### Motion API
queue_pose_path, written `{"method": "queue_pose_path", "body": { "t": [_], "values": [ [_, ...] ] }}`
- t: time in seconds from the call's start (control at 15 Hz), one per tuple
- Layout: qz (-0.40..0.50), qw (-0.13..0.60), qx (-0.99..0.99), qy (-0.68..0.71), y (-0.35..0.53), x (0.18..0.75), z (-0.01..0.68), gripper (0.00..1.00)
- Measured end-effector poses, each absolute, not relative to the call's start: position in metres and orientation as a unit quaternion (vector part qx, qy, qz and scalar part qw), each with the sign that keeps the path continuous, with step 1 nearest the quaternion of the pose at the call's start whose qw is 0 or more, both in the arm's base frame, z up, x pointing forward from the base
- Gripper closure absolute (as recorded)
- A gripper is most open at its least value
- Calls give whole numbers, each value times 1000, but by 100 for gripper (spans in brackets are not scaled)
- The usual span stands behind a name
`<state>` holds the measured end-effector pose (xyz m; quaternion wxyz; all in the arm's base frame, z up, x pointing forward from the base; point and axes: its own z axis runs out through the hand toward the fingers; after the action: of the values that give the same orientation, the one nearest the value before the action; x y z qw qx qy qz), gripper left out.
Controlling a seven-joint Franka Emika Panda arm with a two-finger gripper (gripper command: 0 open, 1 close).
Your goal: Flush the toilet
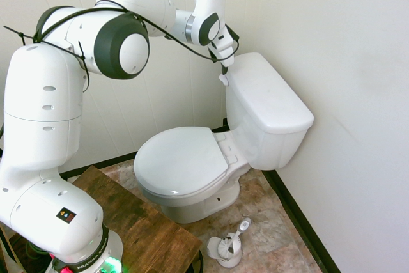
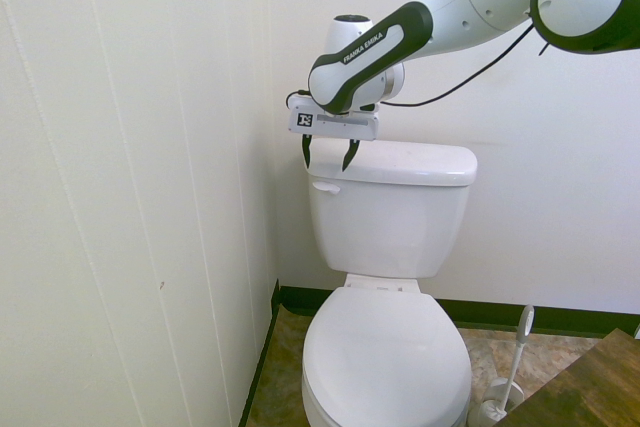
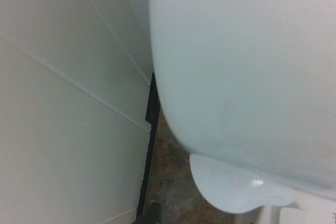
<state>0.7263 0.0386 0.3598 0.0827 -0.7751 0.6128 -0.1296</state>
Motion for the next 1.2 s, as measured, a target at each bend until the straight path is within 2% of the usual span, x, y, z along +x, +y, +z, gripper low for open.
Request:
{"method": "queue_pose_path", "body": {
  "t": [1.2],
  "values": [
    [-86,48,-759,643,33,754,307,100]
  ]
}}
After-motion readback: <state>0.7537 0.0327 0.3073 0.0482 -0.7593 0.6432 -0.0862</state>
